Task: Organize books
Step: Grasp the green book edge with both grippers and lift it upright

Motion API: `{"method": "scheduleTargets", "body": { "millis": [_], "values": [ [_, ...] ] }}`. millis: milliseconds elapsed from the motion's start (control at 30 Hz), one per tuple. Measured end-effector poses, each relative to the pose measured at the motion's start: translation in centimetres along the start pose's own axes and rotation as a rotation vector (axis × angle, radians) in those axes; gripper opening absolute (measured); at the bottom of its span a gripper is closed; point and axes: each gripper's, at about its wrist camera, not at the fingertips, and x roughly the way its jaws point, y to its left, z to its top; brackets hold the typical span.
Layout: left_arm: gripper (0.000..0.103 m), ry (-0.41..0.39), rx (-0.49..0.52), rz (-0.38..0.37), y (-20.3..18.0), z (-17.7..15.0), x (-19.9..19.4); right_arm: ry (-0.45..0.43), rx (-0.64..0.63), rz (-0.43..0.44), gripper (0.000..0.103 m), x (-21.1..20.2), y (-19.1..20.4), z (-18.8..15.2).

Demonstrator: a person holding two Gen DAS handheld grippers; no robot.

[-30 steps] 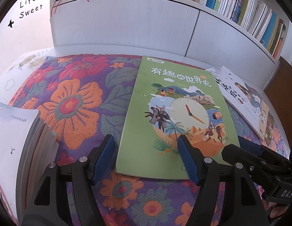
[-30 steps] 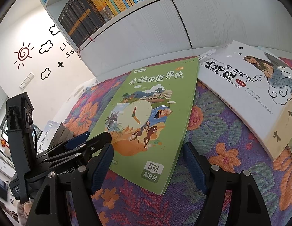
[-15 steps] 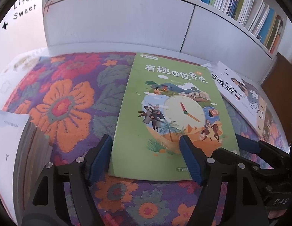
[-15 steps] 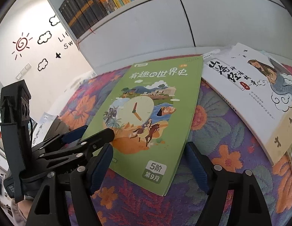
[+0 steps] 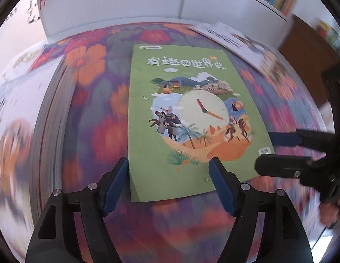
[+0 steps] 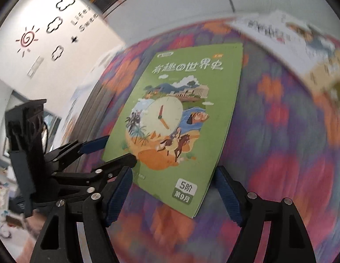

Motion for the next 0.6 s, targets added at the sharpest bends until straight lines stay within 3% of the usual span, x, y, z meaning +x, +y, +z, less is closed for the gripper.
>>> {"method": "scheduleTargets", "body": {
  "millis": [67, 167, 300, 400, 567, 600],
  "values": [
    [0.073, 0.012, 0.028, -0.036, -0.5, -2.2, -1.2, 0.051, -0.023, 0.012, 0.076, -0.6, 0.9, -2.7],
    [0.073, 0.042, 0.031, -0.071, 0.1, -2.7, -1.6, 0.075, -0.024, 0.050, 0.070, -1.2, 0.8, -4.7],
    [0.074, 0.066, 0.005, -0.071, 1.5, -1.1, -0.8, 0.039, 0.150, 0.118, 0.060, -1.3, -2.4, -3.4],
    [0.072, 0.076, -0.053, -0.111, 2.7, 0.3, -0.2, 0.033, 0.246, 0.194, 0.059, -0.7, -4.0, -2.4],
    [0.061, 0.061, -0.076, -0.100, 3.2, 1.8, 0.6, 0.041, 0.245, 0.193, 0.054, 0.3, -4.2, -0.1],
    [0.061, 0.061, -0.083, -0.099, 3.2, 1.9, 0.6, 0.030, 0.238, 0.171, 0.047, 0.4, -4.2, 0.3]
  ]
}}
